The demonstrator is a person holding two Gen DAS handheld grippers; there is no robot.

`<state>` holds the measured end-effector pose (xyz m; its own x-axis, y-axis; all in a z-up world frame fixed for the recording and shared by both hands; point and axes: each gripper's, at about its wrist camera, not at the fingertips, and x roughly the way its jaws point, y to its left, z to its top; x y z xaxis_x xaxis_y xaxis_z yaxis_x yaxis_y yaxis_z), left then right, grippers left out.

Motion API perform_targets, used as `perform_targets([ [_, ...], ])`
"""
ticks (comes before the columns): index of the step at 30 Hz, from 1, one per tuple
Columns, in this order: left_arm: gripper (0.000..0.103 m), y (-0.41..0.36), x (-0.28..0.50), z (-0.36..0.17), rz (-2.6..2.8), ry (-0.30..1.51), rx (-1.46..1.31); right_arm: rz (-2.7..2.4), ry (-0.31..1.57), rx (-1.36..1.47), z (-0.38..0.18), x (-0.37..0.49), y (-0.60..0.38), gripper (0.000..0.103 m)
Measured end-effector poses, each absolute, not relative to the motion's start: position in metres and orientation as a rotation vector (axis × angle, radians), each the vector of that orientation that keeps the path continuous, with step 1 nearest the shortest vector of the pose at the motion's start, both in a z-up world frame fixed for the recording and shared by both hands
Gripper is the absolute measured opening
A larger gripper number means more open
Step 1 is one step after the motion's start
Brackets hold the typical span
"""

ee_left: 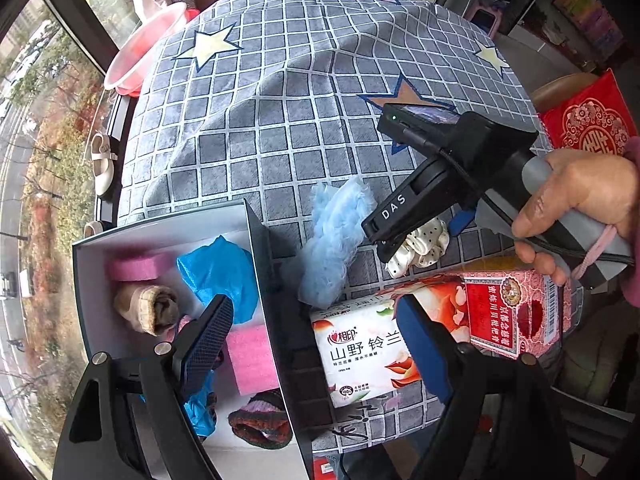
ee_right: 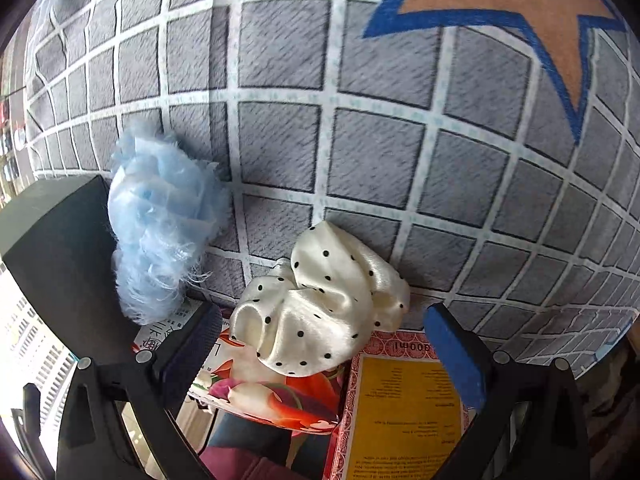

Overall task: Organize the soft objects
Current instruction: 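Grasp the white polka-dot scrunchie with the right tool while the left tool grasps the light-blue fluffy item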

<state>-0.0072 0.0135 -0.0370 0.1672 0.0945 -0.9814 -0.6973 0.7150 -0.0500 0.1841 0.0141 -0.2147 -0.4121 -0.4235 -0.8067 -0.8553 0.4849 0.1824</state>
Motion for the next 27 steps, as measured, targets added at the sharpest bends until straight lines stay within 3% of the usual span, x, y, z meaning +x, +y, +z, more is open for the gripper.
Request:
perform_targets([
  [1,0.086,0.014,-0.005,-0.038,0.608,1.295,-0.564,0.796,2.025,-1.073,-0.217,0.181,0.015,0.099],
  [4,0.086,0.016,0.005,-0.044,0.601,1.308,-0.540,0.845,2.003,-1.127,-0.218,0.173,0.016,0.061],
  [7,0.086,0.018,0.019,-0.050,0.590,1.330,-0.508,0.895,1.988,-1.123,-0.210,0.171,0.014,0.047],
  [17,0.086,0.032,0.081,-0.117,0.547,1.500,-0.420,0.984,1.884,-0.594,-0.129,0.255,-0.035,0.046],
  [27,0.086,0.032,0.108,-0.177,0.519,1.719,-0.368,1.008,1.848,-0.308,-0.094,0.311,-0.084,0.047],
])
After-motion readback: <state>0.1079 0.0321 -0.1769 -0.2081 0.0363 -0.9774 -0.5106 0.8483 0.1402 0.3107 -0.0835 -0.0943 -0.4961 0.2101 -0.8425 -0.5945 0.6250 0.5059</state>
